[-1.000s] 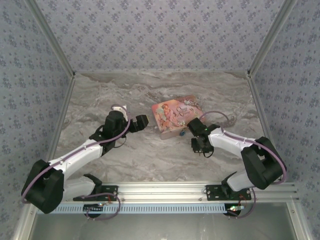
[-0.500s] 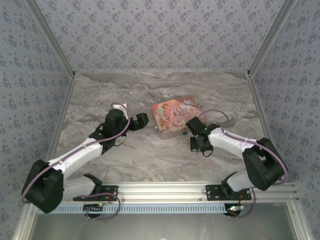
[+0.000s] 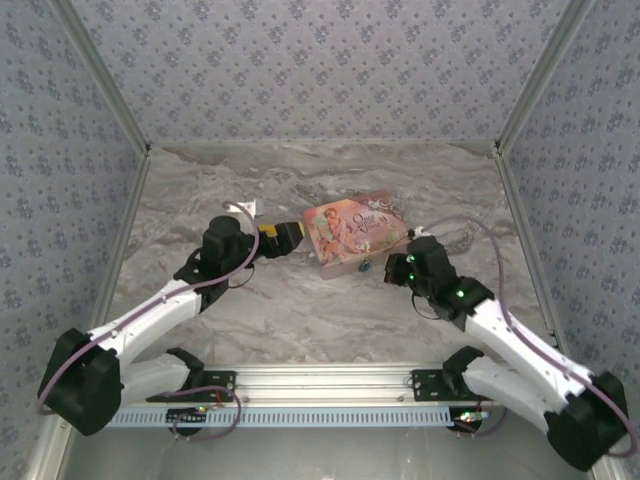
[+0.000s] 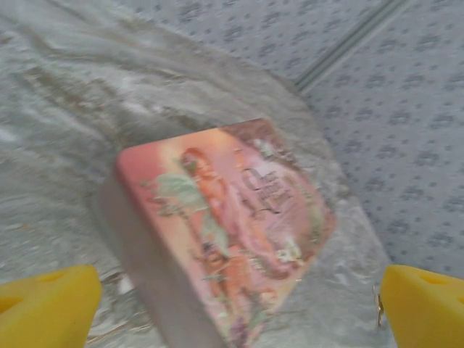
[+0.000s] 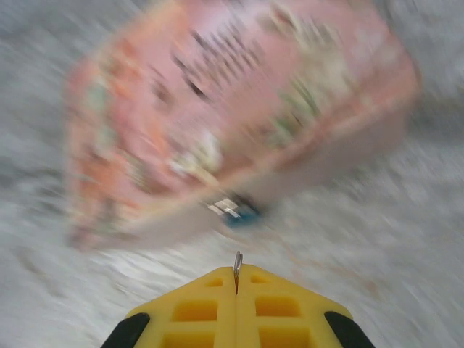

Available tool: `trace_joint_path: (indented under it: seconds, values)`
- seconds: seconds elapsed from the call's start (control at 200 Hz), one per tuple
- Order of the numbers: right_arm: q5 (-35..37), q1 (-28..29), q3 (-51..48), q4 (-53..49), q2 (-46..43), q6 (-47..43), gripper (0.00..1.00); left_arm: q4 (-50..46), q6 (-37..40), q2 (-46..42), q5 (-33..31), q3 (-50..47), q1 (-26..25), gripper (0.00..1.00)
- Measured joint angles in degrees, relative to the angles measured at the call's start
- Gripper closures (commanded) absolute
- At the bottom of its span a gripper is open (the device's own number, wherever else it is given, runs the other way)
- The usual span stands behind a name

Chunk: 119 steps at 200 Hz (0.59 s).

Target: Unlock the padlock with the key

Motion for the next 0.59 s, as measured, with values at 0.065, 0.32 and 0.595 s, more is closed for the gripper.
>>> trace_joint_path:
  seconds: [0.065,0.32,0.595]
  values:
    - [-0.02,0.00,-2.05,5.99,-4.59,0.52,1.00,1.25,-0.85,0.00,1.44,0.94,-0.72,0.03]
    - [0.02,0.00,-6.23,25.09,-9.35,3.58,1.00,8.79,-7.28,1.73,3.98,5.60,-5.33,0.06]
    - [1.64,0.83,-8.72,39.10,-8.59,9.90,1.00,16.20,-13.81,7.93,4.61,8.61,-11.96,0.16]
